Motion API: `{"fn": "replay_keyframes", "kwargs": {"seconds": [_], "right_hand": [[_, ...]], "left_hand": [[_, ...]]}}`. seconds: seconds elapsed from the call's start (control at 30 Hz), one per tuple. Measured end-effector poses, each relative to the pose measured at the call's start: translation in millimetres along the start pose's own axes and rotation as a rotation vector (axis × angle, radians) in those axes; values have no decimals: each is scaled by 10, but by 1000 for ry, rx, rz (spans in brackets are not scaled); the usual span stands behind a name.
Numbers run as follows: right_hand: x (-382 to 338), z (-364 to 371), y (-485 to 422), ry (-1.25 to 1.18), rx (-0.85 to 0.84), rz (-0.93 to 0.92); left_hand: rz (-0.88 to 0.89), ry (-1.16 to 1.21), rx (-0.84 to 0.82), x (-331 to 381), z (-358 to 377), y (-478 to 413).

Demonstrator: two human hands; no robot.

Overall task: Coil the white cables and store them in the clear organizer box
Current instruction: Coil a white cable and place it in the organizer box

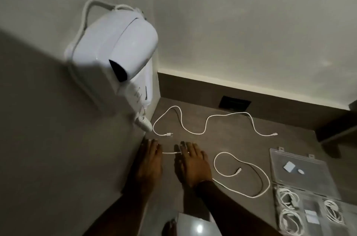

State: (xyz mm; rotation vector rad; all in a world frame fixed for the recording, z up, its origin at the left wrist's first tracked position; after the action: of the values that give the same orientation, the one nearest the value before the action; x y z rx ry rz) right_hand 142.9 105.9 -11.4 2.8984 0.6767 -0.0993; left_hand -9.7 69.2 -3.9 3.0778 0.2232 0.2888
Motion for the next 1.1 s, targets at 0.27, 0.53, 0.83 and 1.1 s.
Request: {"fn": "replay_keyframes", "kwargs": {"seconds": [0.27, 0.53, 0.83, 1.1], "right_hand": [[-215, 439, -552, 54, -46, 69], [327, -70, -409, -791, -137, 65], [879, -1205, 211, -874, 128, 29], [623, -1577, 1030, -927, 183, -17]], "left_hand": [[188, 26, -5, -343, 298, -514], [3, 797, -145, -15, -235, -234], [-268, 1624, -562, 863, -674, 443], [-308, 2205, -64, 1431, -1465, 306]]}}
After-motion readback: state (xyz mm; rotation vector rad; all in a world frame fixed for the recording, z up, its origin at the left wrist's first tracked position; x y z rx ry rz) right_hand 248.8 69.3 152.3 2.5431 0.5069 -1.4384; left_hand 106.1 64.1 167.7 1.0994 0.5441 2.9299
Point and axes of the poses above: each hand's wrist, its own y-axis away from the middle knuckle, its own z-axis out of the palm, x = y × z, the point moved 7 cm from there along -y, towards the middle knuckle, and after that the axes turned 13 degrees about y, right-handed, at the moved point
